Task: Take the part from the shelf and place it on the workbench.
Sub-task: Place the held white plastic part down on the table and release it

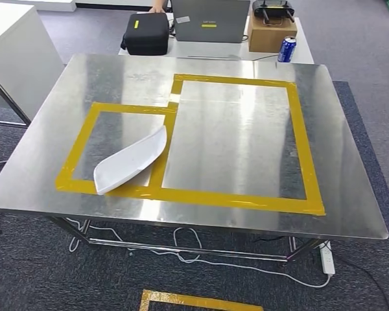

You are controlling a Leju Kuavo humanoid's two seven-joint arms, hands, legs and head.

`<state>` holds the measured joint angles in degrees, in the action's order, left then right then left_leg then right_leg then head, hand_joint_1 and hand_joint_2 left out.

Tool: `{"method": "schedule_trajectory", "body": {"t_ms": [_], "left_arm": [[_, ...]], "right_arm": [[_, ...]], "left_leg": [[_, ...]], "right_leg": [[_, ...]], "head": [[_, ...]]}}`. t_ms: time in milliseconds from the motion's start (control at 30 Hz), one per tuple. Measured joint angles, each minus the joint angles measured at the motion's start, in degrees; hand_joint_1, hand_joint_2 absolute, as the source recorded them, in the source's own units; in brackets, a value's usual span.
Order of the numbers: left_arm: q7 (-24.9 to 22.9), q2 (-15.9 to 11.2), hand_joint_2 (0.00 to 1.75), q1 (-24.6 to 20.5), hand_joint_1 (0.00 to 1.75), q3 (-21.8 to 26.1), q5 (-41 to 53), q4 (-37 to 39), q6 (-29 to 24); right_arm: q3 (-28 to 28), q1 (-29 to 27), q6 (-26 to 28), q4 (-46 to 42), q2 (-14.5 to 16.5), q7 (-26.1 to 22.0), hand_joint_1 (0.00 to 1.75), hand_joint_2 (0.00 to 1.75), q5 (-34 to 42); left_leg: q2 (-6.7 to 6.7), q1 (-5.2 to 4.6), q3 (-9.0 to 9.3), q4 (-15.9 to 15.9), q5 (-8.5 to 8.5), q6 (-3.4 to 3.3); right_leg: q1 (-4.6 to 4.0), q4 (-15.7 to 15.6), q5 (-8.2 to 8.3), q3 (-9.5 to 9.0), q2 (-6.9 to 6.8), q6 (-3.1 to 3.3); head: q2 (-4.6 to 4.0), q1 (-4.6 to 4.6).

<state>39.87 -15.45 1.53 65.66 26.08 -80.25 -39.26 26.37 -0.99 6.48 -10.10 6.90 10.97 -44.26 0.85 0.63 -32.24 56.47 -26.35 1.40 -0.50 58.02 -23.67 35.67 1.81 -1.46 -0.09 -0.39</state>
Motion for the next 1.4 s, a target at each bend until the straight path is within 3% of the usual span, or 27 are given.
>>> {"method": "schedule_trajectory", "body": {"t_ms": [67,167,267,333,400,467,533,567,600,633,700,733,867,933,1000,1033,1067,1100,1133,1200,1267,1333,1367,1400], "left_arm": [[-0.23,2.23,0.0,1.36,0.0,2.82,12.74,1.99,-0.01],[-2.66,6.16,0.0,2.4,0.0,7.38,40.43,9.15,0.21],[-12.76,8.02,0.0,2.94,0.0,8.52,61.36,23.31,3.83],[-20.19,9.19,0.0,3.14,0.0,5.97,64.51,33.0,6.02],[-23.71,10.34,0.0,2.78,0.0,3.74,64.01,40.45,7.25],[-27.9,11.65,0.0,2.0,0.0,2.8,62.39,47.15,12.78],[-37.13,14.27,0.0,0.69,0.0,3.0,59.97,53.07,25.24],[-41.87,16.07,0.0,0.05,0.0,3.3,58.57,55.48,31.76],[-45.15,17.83,0.0,-0.44,0.0,3.69,57.24,57.26,36.57],[-46.67,19.6,0.0,-0.84,0.0,4.17,55.86,58.8,38.89],[-46.88,22.46,0.0,-1.66,0.0,5.26,53.92,61.23,39.18],[-46.05,23.31,0.0,-2.07,0.0,5.69,53.34,62.07,38.31],[-39.08,23.57,0.0,-3.21,0.0,8.08,49.8,63.48,36.57],[-36.9,23.34,0.0,-3.5,0.0,9.2,48.97,63.81,36.53],[-34.18,23.05,0.0,-3.68,0.0,9.79,48.97,64.05,36.46],[-32.75,22.88,0.0,-3.75,0.0,9.92,49.29,64.16,36.41],[-31.84,22.68,0.0,-3.85,0.0,9.96,49.97,64.27,36.44],[-31.91,22.46,0.0,-3.98,0.0,9.82,51.24,64.39,36.64],[-32.96,22.16,0.0,-4.13,0.0,9.43,53.1,64.5,36.97],[-35.52,21.38,0.0,-4.46,0.0,8.03,56.32,64.68,38.21],[-35.5,20.72,0.0,-4.81,0.0,7.2,56.01,64.84,39.71],[-34.34,20.36,0.0,-4.94,0.0,7.28,54.48,65.01,40.52],[-34.03,20.25,0.0,-4.93,0.0,7.31,54.12,65.09,40.58],[-33.86,20.15,0.0,-4.9,0.0,7.31,53.96,65.15,40.58]], "right_arm": [[1.14,-0.02,1.26,-0.03,0.4,-1.28,0.0,0.0,0.5],[2.72,-0.01,1.87,-0.04,0.84,-2.4,0.0,0.0,0.62],[3.82,0.04,0.79,-0.04,1.01,-2.83,0.0,0.0,0.3],[4.25,0.05,-0.14,-0.05,1.03,-2.92,0.0,0.0,0.01],[4.64,0.09,-0.53,-0.08,1.02,-3.02,0.0,0.0,-0.22],[4.89,0.18,-0.59,-0.1,1.0,-3.31,0.0,0.0,-1.16],[4.93,0.3,0.0,-0.22,0.93,-3.96,0.0,0.0,-2.94],[4.93,0.33,0.72,-0.32,0.84,-4.49,0.0,0.0,-3.77],[4.93,0.37,1.67,-0.42,0.75,-5.06,0.0,0.0,-4.37],[4.93,0.43,2.64,-0.52,0.66,-5.56,0.0,0.0,-4.77],[4.93,0.75,4.07,-0.71,0.55,-6.08,0.0,0.0,-5.36],[4.92,0.93,4.44,-0.77,0.53,-6.08,0.0,0.0,-5.74],[4.91,1.21,4.54,-0.84,0.41,-5.26,0.0,0.0,-7.13],[4.92,1.14,3.95,-0.85,0.36,-5.16,0.0,0.0,-7.26],[4.93,1.11,2.39,-0.85,0.36,-5.37,0.0,0.0,-7.39],[4.93,1.08,1.66,-0.85,0.38,-5.46,0.0,0.0,-7.46],[4.93,1.07,1.13,-0.85,0.42,-5.38,0.0,0.0,-7.48],[4.93,1.08,0.74,-0.85,0.45,-5.04,0.0,0.0,-7.68],[4.9,1.13,0.18,-0.85,0.48,-4.42,0.0,0.0,-8.17],[4.58,1.32,-1.91,-0.85,0.49,-2.62,0.0,0.0,-10.07],[4.12,1.44,-4.0,-0.85,0.49,-1.3,0.0,0.0,-11.31],[3.95,1.38,-4.36,-0.85,0.51,-0.79,0.0,0.0,-11.22],[3.95,1.28,-4.03,-0.85,0.53,-0.62,0.0,0.0,-11.11],[3.95,1.18,-3.76,-0.85,0.57,-0.5,0.0,0.0,-11.04]], "left_leg": [[0.0,-0.04,0.11,-0.01,-0.11,-0.04],[0.0,-0.27,0.3,0.09,-0.38,-0.47],[-0.04,-0.66,0.52,0.12,-0.47,-0.96],[-0.12,-0.51,0.72,-0.21,-0.06,-1.36],[-0.22,-0.03,0.96,-0.63,0.5,-1.74],[-0.3,0.2,1.01,-0.72,0.69,-1.85],[-0.47,0.21,0.91,-0.69,0.75,-1.84],[-0.56,0.2,0.86,-0.66,0.78,-1.81],[-0.62,0.23,0.83,-0.63,0.82,-1.76],[-0.63,0.29,0.81,-0.58,0.87,-1.66],[-0.56,0.34,0.75,-0.48,1.03,-1.21],[-0.5,0.32,0.75,-0.4,1.13,-0.89],[-0.43,0.34,0.32,-0.01,1.1,0.55],[-0.52,0.35,-1.29,3.63,-2.49,1.01],[-0.58,0.29,-3.97,10.94,-7.7,1.18],[-0.58,0.27,-4.8,13.98,-9.19,1.17],[-0.58,0.24,-4.75,15.38,-9.47,1.06],[-0.58,0.16,-3.63,14.67,-8.6,0.85],[-0.58,0.04,-1.48,11.93,-7.03,0.54],[-0.59,-0.39,4.29,3.56,-4.54,-0.27],[-0.59,-0.73,7.44,-1.67,-4.0,-0.74],[-0.61,-0.87,7.26,-2.42,-3.53,-1.14],[-0.67,-0.83,6.85,-2.49,-3.05,-1.5],[-0.77,-0.75,6.35,-2.56,-2.45,-1.92]], "right_leg": [[0.03,0.0,-0.08,-0.14,-0.01,0.01],[0.3,-0.15,-0.05,-0.37,-0.01,-0.36],[0.66,-0.27,-0.01,-0.48,0.11,-0.85],[0.65,-0.21,-0.15,-0.52,0.1,-1.24],[0.49,1.88,-2.18,0.19,-0.34,-1.62],[0.54,8.27,-6.52,2.58,-0.92,-1.96],[0.69,14.75,-9.55,4.72,-1.22,-2.33],[0.74,15.34,-9.44,4.45,-1.29,-2.47],[0.8,13.61,-8.33,3.01,-1.31,-2.58],[0.86,9.85,-6.66,0.48,-1.33,-2.62],[0.81,2.07,-4.37,-4.37,-1.21,-2.4],[0.76,-0.11,-3.95,-5.7,-1.09,-2.1],[0.73,-0.53,-3.33,-5.14,-0.92,-0.21],[0.85,-0.66,-2.52,-4.21,-1.12,0.76],[0.69,-0.63,-1.58,-2.98,-1.17,1.21],[0.57,-0.6,-1.13,-2.32,-1.2,1.25],[0.43,-0.58,-0.66,-1.68,-1.24,1.26],[0.32,-0.57,-0.18,-1.07,-1.27,1.24],[0.22,-0.56,0.3,-0.54,-1.27,1.2],[0.04,-0.47,1.26,0.37,-1.19,0.99],[-0.11,-0.4,2.23,0.89,-1.22,0.52],[-0.04,-0.63,3.2,1.08,-1.3,-0.14],[0.06,-0.49,2.99,1.34,-1.31,-0.48],[0.13,0.4,1.72,1.83,-1.32,-0.82]], "head": [[0.0,-0.01],[-0.01,0.01],[-0.02,-0.15],[-0.02,-0.31],[-0.01,-0.15],[0.0,0.09],[0.0,0.15],[0.0,0.13],[0.0,0.16],[0.0,0.17],[0.0,0.41],[0.0,0.5],[-0.01,0.39],[-0.01,0.08],[-0.01,-0.27],[-0.01,-0.33],[-0.01,-0.34],[-0.01,-0.33],[0.0,-0.34],[-0.01,-0.37],[-0.01,-0.34],[0.0,-0.31],[0.0,-0.33],[0.0,-0.24]]}}
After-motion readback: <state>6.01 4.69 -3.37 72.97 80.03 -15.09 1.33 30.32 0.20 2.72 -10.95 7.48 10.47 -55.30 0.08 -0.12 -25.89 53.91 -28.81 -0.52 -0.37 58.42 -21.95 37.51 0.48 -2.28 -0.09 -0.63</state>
